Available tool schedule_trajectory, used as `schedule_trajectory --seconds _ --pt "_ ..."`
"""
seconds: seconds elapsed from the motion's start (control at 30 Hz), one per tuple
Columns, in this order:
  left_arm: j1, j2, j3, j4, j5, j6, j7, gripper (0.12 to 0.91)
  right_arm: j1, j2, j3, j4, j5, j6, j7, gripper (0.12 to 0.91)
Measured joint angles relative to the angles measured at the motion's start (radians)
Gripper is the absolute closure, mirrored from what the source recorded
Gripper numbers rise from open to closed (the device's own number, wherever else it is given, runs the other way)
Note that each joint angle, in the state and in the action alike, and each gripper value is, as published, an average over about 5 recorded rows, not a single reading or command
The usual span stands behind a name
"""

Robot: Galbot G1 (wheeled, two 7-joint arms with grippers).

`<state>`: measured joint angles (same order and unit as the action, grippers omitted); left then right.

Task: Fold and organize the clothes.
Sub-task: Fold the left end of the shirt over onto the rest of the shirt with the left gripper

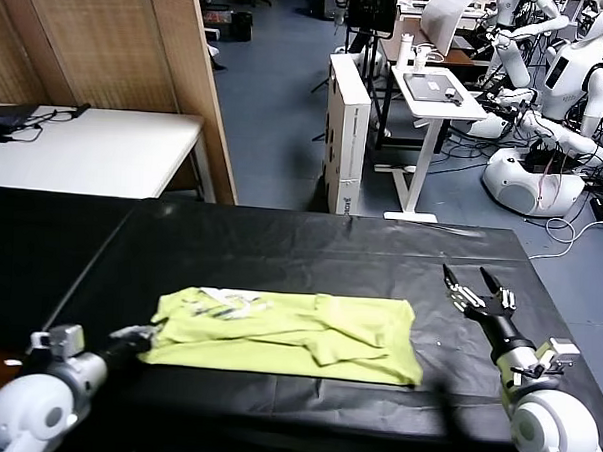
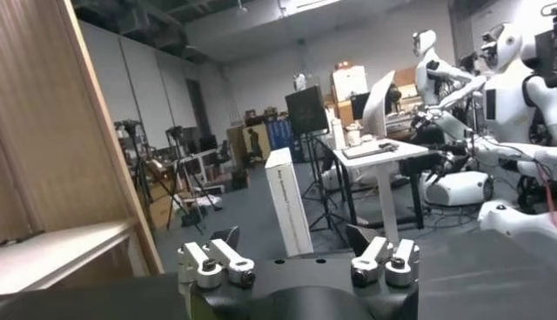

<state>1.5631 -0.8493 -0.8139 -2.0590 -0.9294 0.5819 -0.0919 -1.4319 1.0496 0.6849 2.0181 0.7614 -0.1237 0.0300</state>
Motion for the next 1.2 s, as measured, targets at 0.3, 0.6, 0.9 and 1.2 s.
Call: schedule_trajectory --seconds 0.3,0.6,0.9,1.2 --pt "-0.008 -0.064 0.020 -0.096 -0.126 0.043 -0.082 0.847 -0.045 0.021 0.029 0.016 -0.044 0.010 -0.014 0.118" --pt "-0.104 -0.174 0.228 -0.112 -0.215 0.050 -0.107 0.847 -0.123 0.043 0.075 0.026 -0.105 0.019 -0.018 0.118" --pt "-0.227 -0.264 0.424 -0.095 -0.221 0.038 -0.151 0.847 -0.163 0.074 0.087 0.028 -0.148 0.020 -0.019 0.118" --pt "-0.314 -0.344 0.563 -0.074 -0.198 0.037 -0.201 0.847 -0.157 0.076 0.082 0.022 -0.153 0.021 -0.019 0.118"
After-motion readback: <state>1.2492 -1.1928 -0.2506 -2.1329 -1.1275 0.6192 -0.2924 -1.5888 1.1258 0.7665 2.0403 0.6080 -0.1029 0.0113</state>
